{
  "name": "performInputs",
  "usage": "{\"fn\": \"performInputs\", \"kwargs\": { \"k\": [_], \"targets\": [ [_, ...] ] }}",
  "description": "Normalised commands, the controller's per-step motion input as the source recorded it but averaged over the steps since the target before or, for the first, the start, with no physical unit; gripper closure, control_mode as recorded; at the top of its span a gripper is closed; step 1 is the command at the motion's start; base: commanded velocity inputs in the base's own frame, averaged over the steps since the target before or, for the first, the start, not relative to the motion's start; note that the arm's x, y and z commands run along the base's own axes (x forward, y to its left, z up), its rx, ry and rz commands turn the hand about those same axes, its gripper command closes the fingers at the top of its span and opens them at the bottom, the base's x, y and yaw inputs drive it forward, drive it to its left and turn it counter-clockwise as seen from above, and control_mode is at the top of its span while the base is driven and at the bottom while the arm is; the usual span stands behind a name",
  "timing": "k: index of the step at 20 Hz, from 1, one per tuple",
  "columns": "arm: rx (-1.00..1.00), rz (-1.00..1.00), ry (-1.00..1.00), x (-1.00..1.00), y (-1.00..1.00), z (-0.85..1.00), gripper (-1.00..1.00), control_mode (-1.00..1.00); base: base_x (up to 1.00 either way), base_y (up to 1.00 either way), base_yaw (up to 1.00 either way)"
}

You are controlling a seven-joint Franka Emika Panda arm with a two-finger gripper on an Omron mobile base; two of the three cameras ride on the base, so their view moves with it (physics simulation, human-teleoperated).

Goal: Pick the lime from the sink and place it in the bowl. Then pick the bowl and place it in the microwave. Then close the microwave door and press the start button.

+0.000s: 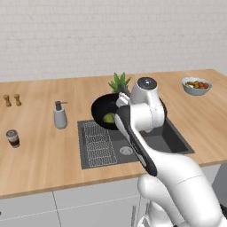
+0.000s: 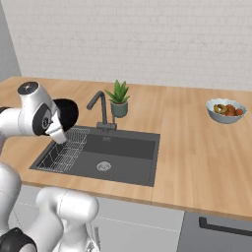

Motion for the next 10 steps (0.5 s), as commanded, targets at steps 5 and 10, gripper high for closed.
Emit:
{"fn": "performInputs", "kwargs": {
  "k": [5,10],
  "targets": [
    [0.0,-0.21,0.0,-0.65,-0.88,0.29,1.0,-1.0,0.0,0.0,0.0],
    [0.0,-0.2,0.0,-0.24,-0.68,0.08,1.0,-1.0,0.0,0.0,0.0]
  ]
}}
